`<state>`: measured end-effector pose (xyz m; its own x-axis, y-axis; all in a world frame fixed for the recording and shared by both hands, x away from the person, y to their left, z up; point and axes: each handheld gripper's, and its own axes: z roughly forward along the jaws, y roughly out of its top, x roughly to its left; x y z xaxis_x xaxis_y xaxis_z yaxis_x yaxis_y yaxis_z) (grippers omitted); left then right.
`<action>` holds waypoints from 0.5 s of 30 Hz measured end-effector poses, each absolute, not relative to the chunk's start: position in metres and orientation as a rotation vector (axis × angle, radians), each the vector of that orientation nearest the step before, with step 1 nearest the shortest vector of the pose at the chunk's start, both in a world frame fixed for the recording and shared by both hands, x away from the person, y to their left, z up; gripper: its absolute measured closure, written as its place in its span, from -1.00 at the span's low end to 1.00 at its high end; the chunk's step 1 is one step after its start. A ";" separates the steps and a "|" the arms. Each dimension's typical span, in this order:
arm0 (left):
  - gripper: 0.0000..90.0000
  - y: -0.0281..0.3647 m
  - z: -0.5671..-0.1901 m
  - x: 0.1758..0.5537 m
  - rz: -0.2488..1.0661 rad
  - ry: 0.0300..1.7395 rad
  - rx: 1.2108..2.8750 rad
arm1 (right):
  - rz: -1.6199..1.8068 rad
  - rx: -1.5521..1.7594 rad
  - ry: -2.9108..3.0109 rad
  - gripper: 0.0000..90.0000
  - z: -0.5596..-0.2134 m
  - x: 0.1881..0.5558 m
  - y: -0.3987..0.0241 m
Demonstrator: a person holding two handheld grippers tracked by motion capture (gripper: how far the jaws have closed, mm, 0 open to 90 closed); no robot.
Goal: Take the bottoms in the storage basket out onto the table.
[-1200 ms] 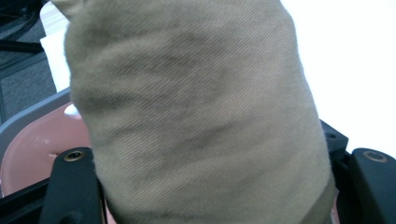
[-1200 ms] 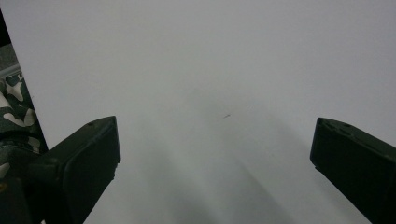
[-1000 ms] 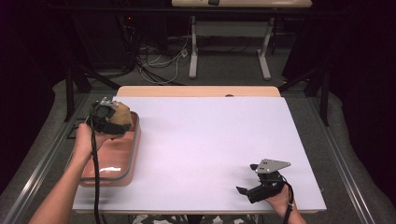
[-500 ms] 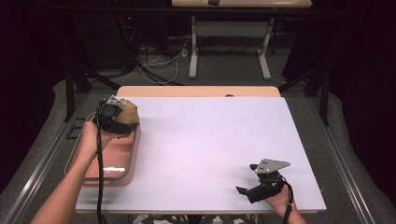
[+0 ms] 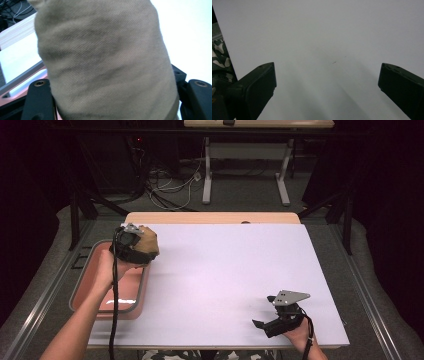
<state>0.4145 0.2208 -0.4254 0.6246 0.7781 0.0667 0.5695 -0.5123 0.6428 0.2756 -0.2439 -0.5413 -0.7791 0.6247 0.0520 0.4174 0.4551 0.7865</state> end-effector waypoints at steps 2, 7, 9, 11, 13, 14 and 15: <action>-0.35 0.216 -0.427 0.415 0.459 1.042 2.259 | 1.237 0.898 2.453 -0.97 -0.542 0.276 -0.245; -0.35 0.209 -0.426 0.414 0.450 1.028 2.254 | 1.230 0.910 2.463 -0.97 -0.542 0.276 -0.245; -0.35 0.206 -0.426 0.414 0.442 1.024 2.253 | 1.234 0.907 2.462 -0.97 -0.542 0.277 -0.245; -0.35 0.204 -0.427 0.414 0.443 1.019 2.255 | 1.231 0.904 2.467 -0.97 -0.543 0.277 -0.244; -0.35 0.200 -0.426 0.414 0.443 1.003 2.265 | 1.233 0.906 2.468 -0.97 -0.543 0.277 -0.244; -0.35 0.199 -0.427 0.414 0.440 1.004 2.259 | 1.233 0.903 2.463 -0.97 -0.543 0.277 -0.245; -0.35 0.198 -0.427 0.413 0.434 0.999 2.255 | 1.236 0.913 2.457 -0.97 -0.542 0.277 -0.245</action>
<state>0.4135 0.1978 -0.4268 0.6586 0.7512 0.0441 0.5451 -0.5167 0.6602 0.2767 -0.2446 -0.5425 -0.7748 0.6293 0.0604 0.4238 0.4461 0.7883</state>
